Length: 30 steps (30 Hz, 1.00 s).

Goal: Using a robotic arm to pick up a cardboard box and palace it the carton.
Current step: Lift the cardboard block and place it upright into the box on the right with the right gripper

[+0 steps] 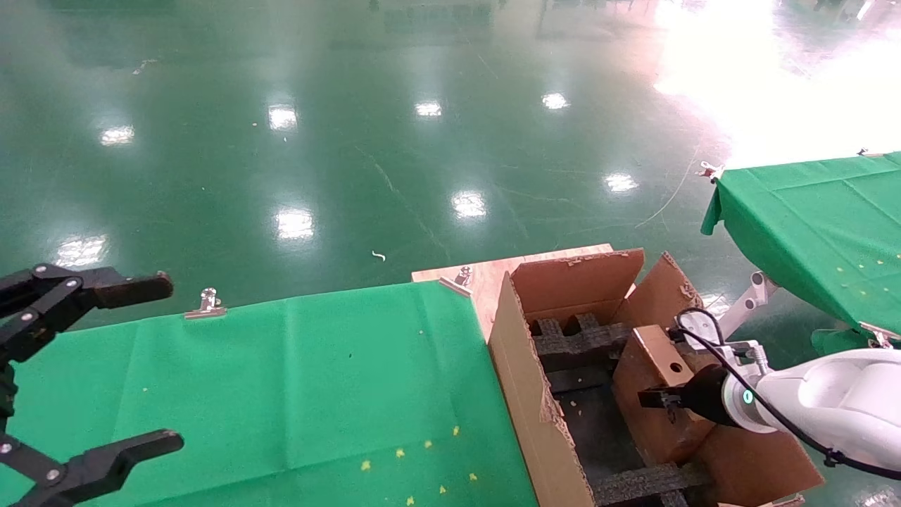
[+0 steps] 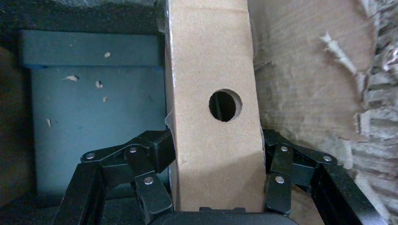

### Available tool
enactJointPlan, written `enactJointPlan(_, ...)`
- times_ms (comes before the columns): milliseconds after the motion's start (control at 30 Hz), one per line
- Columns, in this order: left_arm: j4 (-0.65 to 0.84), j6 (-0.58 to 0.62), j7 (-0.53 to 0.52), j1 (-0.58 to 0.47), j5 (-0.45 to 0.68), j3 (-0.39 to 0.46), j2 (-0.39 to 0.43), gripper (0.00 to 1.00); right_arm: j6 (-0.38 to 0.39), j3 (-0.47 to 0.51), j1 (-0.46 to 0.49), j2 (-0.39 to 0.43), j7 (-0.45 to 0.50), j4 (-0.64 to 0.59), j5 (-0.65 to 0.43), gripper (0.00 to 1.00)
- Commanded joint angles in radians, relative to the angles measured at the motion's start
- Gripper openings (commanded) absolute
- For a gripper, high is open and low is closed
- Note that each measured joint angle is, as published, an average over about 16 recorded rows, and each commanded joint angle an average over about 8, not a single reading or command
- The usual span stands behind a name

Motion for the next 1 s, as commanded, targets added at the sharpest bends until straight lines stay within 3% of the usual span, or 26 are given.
enactJointPlan(33,0.000,0.000,0.000,0.000,0.000,0.000,0.000,1.00,-0.001,-0.002,-0.007,-0.006,0.007,-0.005,0.001,0.00)
enactJointPlan(367,0.000,0.000,0.000,0.000,0.000,0.000,0.000,1.00,0.007,-0.022,-0.032,-0.054,-0.038,-0.077,0.064,0.02)
enactJointPlan(400,0.000,0.000,0.000,0.000,0.000,0.000,0.000,1.00,0.008,-0.024,-0.033,-0.056,-0.044,-0.083,0.071,0.08)
enactJointPlan(600,0.000,0.000,0.000,0.000,0.000,0.000,0.000,1.00,0.011,-0.028,-0.038,-0.065,-0.063,-0.104,0.095,0.83)
enactJointPlan(667,0.000,0.000,0.000,0.000,0.000,0.000,0.000,1.00,0.011,-0.028,-0.039,-0.066,-0.065,-0.106,0.099,1.00)
enactJointPlan(1000,0.000,0.000,0.000,0.000,0.000,0.000,0.000,1.00,0.010,-0.027,-0.037,-0.063,-0.058,-0.099,0.094,1.00)
